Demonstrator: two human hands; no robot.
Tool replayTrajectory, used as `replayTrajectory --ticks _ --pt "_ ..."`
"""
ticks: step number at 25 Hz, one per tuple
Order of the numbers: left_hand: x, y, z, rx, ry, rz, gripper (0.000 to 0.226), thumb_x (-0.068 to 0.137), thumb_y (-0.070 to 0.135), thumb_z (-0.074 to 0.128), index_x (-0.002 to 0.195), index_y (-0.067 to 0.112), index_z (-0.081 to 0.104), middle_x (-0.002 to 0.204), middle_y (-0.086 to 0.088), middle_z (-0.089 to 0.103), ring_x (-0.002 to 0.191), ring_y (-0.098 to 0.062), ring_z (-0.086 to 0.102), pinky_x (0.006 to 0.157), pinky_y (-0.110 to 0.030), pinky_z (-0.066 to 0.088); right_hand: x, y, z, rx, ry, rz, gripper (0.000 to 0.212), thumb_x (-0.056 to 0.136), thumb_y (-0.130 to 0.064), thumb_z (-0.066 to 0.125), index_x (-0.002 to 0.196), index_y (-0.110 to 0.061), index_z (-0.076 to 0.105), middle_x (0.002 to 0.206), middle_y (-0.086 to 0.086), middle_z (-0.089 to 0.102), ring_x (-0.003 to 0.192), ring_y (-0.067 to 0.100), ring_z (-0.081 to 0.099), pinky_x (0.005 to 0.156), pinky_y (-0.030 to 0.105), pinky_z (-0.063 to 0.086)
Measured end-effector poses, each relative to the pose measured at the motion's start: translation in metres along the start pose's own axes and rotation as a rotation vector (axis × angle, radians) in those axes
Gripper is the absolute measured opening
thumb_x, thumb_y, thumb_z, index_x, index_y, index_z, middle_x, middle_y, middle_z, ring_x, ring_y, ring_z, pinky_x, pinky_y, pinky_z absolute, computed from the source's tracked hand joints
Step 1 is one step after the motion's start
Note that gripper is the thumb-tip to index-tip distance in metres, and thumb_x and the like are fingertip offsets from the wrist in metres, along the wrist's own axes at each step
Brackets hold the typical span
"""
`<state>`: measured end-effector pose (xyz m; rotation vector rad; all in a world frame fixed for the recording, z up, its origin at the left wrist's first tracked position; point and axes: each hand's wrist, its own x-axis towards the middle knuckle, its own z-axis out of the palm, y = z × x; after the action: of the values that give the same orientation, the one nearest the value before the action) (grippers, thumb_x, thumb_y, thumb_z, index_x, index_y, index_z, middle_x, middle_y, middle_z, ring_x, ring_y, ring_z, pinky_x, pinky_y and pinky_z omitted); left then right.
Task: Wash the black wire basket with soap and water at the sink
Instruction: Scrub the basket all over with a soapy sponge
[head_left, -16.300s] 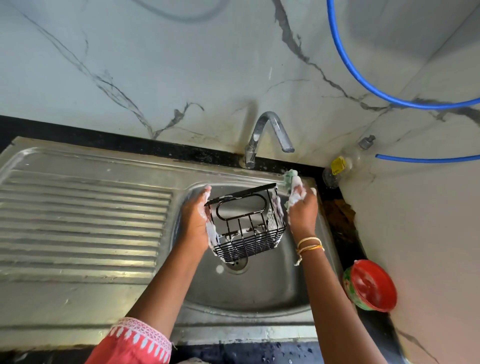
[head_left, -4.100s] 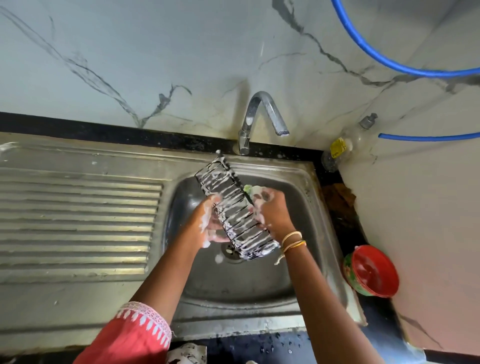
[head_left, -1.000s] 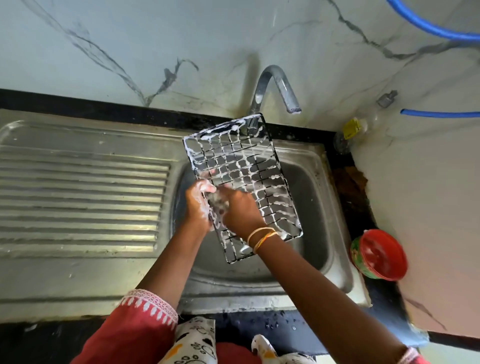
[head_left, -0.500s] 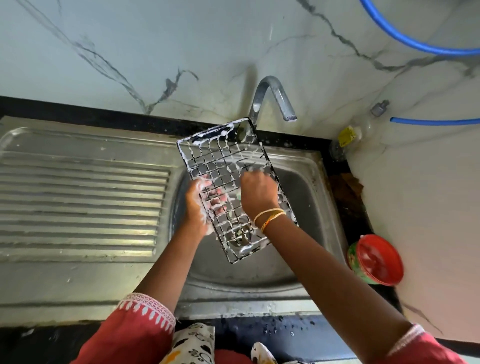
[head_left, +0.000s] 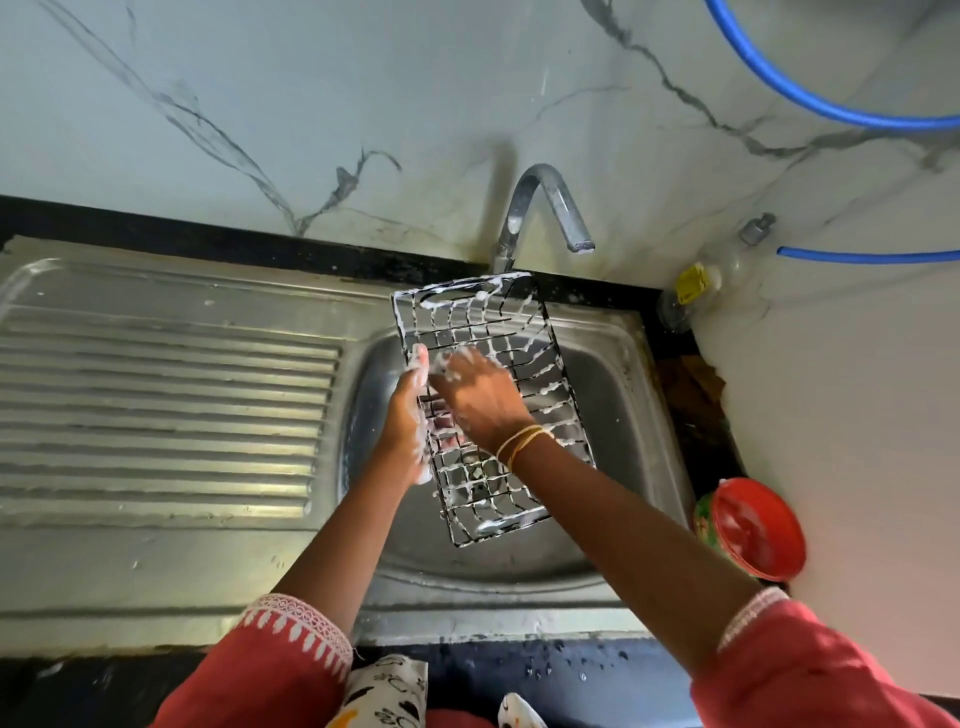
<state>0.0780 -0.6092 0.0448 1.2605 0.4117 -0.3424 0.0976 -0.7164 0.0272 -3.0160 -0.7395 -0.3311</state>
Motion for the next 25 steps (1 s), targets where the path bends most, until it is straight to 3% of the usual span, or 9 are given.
replayTrajectory --ticks 3,4,8,11,13,16,20,23,25 --pt "0.002 0.002 0.0 -0.012 -0.048 -0.081 0.055 0.099 0.049 0.03 0.146 0.021 0.034 0.131 -0.011 0.051 0.092 -0.025 0.057 0.088 -0.036 0.046 0.012 0.015 -0.008 -0.118 -0.11 0.046 0.025 0.083 -0.01 0.065 0.107 -0.004 0.061 0.107 0.018 0.063 0.094 0.029 0.062 0.07 0.039 0.059" --pt "0.006 0.001 -0.003 -0.007 -0.042 -0.09 0.058 0.096 0.053 0.033 0.144 0.021 0.037 0.13 -0.014 0.052 0.09 -0.026 0.059 0.086 -0.038 0.048 0.012 0.017 -0.011 -0.119 -0.097 0.063 0.026 0.083 -0.01 0.067 0.107 -0.003 0.062 0.107 0.019 0.063 0.093 0.03 0.062 0.069 0.04 0.059" --pt "0.005 -0.001 -0.007 0.001 -0.021 -0.1 0.052 0.096 0.046 0.038 0.139 0.017 0.044 0.125 -0.018 0.058 0.102 -0.038 0.059 0.071 -0.035 0.047 0.021 0.028 -0.022 -0.185 -0.21 0.301 0.026 0.091 -0.004 0.054 0.117 -0.004 0.06 0.121 0.016 0.055 0.112 0.028 0.053 0.087 0.038 0.053" --pt "0.004 -0.005 -0.009 -0.056 0.011 -0.042 0.042 0.1 0.03 0.031 0.134 0.014 0.05 0.142 -0.011 0.047 0.122 -0.04 0.048 0.084 -0.04 0.043 0.018 0.015 -0.019 -0.239 -0.243 0.317 0.034 0.087 -0.001 0.059 0.12 -0.004 0.057 0.118 0.019 0.055 0.103 0.025 0.059 0.078 0.035 0.057" --pt "0.004 -0.002 -0.015 -0.075 0.016 -0.03 0.034 0.095 0.037 0.036 0.114 0.021 0.06 0.139 -0.018 0.049 0.102 -0.034 0.055 0.075 -0.034 0.043 0.003 -0.001 -0.011 -0.178 -0.259 0.329 0.034 0.088 -0.004 0.059 0.122 -0.004 0.053 0.119 0.018 0.054 0.099 0.022 0.06 0.073 0.03 0.057" --pt "0.006 0.005 -0.027 -0.131 0.071 -0.091 0.024 0.079 0.04 0.048 0.087 0.019 0.057 0.107 -0.02 0.058 0.075 -0.027 0.056 0.068 -0.029 0.04 -0.022 -0.022 -0.007 -0.13 -0.321 0.303 0.023 0.091 -0.005 0.058 0.114 -0.006 0.058 0.11 0.013 0.059 0.097 0.019 0.06 0.069 0.027 0.055" --pt "0.013 0.005 -0.036 -0.241 0.141 -0.046 0.018 0.095 0.025 0.038 0.1 0.02 0.054 0.085 -0.012 0.059 0.068 -0.026 0.058 0.069 -0.032 0.043 -0.038 -0.033 -0.008 -0.009 -0.46 0.485 0.022 0.087 -0.006 0.056 0.109 -0.009 0.061 0.108 0.012 0.065 0.104 0.03 0.063 0.079 0.037 0.054" --pt "0.005 0.003 -0.027 -0.255 0.116 -0.031 0.018 0.092 0.024 0.042 0.1 0.015 0.055 0.079 -0.012 0.061 0.063 -0.026 0.058 0.061 -0.031 0.048 -0.028 -0.04 -0.007 0.213 -0.522 0.469 0.026 0.083 -0.015 0.061 0.107 -0.004 0.062 0.11 0.014 0.065 0.109 0.033 0.061 0.088 0.036 0.052" --pt "0.006 -0.003 -0.02 -0.273 0.077 -0.036 0.016 0.085 0.024 0.049 0.094 0.015 0.057 0.077 -0.014 0.063 0.063 -0.028 0.059 0.061 -0.031 0.049 -0.025 -0.049 -0.003 0.447 -0.537 0.582 0.012 0.078 -0.014 0.066 0.088 -0.01 0.061 0.092 0.011 0.065 0.1 0.031 0.063 0.088 0.036 0.053"
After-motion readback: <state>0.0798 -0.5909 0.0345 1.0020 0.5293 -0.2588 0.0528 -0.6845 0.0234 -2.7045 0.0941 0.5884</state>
